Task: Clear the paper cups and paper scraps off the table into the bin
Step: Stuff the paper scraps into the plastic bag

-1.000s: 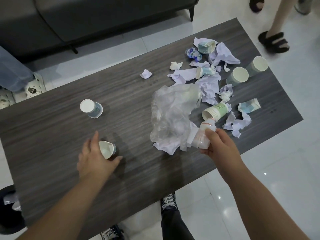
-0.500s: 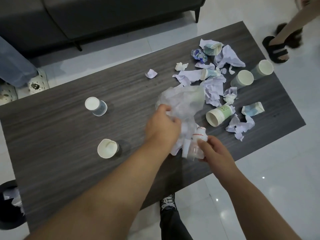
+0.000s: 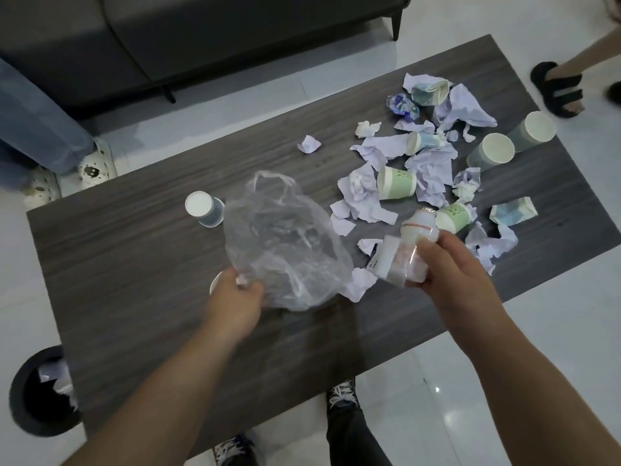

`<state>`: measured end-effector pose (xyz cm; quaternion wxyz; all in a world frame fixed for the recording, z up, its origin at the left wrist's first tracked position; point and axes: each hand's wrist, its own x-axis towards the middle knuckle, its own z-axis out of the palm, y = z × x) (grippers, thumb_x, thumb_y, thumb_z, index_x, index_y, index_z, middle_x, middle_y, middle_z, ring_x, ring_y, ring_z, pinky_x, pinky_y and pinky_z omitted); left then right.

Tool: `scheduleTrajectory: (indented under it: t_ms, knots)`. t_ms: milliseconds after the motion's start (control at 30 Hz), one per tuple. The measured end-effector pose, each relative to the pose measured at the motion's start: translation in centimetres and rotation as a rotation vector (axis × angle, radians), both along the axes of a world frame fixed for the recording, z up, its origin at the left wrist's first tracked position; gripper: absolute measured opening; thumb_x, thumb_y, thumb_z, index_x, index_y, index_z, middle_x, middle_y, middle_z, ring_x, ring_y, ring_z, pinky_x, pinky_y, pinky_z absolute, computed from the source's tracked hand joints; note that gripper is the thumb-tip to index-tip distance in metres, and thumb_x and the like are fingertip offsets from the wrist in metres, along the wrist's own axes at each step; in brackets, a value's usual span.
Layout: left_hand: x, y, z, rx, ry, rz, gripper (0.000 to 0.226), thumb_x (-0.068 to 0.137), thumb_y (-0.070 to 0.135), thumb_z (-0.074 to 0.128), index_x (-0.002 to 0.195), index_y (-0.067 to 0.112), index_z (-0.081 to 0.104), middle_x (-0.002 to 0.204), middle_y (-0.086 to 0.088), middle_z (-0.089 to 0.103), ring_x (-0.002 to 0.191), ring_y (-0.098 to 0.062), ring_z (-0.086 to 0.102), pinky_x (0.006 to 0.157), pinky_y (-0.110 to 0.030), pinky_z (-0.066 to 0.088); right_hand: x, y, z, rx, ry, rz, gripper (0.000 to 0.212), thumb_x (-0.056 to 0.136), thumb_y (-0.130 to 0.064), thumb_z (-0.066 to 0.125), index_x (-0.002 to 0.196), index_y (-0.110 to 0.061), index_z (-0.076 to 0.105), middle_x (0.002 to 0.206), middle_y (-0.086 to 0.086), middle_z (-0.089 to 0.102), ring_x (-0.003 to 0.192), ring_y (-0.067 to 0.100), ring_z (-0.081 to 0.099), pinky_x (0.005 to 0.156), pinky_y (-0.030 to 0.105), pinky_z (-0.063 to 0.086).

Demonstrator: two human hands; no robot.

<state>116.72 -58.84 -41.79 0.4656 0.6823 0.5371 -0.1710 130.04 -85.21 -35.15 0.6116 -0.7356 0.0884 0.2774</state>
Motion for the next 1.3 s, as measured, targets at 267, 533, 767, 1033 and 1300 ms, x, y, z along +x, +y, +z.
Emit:
scheduleTrajectory:
  t_ms: [267, 533, 767, 1033, 1300]
  knots:
    - [-4.8, -3.9, -2.4, 0.028, 0.007, -0.059, 0.014, 0.094, 0.020, 0.066, 0.104, 0.030, 0.061, 0.087, 0.009, 0.073, 0.086, -0.021, 0.073, 0.080, -0.035, 0.056, -2.5, 7.4, 0.4, 0.108, -0.210, 0.106, 0.055, 0.091, -0.039, 0.075, 0.141, -0.026, 0.056, 0.128, -0.001, 0.075, 0.118, 0.022, 0.072, 0.101, 0.043, 0.057]
    - [-8.7, -3.1, -3.8, -0.071, -0.057, 0.120, 0.019, 0.098, 0.015, 0.064, 0.105, 0.032, 0.069, 0.082, 0.006, 0.080, 0.079, -0.013, 0.079, 0.070, -0.036, 0.059, -5.7, 11.4, -3.2, -0.539, -0.294, 0.597, 0.054, 0.101, -0.044, 0.062, 0.152, -0.031, 0.052, 0.138, -0.007, 0.060, 0.123, 0.012, 0.059, 0.103, 0.036, 0.051]
    - [-10.3, -0.6, -4.6, -0.049, -0.114, 0.132, 0.021, 0.101, 0.016, 0.066, 0.102, 0.037, 0.069, 0.081, 0.014, 0.080, 0.077, -0.010, 0.078, 0.067, -0.028, 0.056, -6.4, 7.2, -6.3, -0.566, -0.209, 0.157, 0.022, 0.094, -0.025, 0.059, 0.108, -0.036, 0.072, 0.092, -0.010, 0.068, 0.080, 0.008, 0.066, 0.076, 0.031, 0.054]
    - [-13.2, 2.0, -4.4, 0.022, -0.133, 0.041, 0.022, 0.102, 0.021, 0.067, 0.102, 0.043, 0.068, 0.088, 0.020, 0.078, 0.079, -0.002, 0.075, 0.074, -0.032, 0.059, -4.9, 5.5, -12.2, -0.965, -0.183, 0.441, 0.111, 0.072, -0.064, 0.083, 0.162, -0.034, 0.026, 0.167, 0.013, 0.027, 0.150, 0.039, 0.034, 0.115, 0.055, 0.038]
    - [-14.8, 3.3, -5.0, -0.026, -0.219, 0.120, 0.028, 0.100, 0.016, 0.068, 0.102, 0.044, 0.071, 0.087, 0.011, 0.080, 0.077, -0.006, 0.078, 0.074, -0.028, 0.059, -0.4, 4.0, -15.6, -1.104, -0.076, 0.653, 0.134, 0.056, -0.076, 0.089, 0.162, -0.051, 0.011, 0.175, 0.009, 0.005, 0.158, 0.045, 0.012, 0.123, 0.066, 0.023]
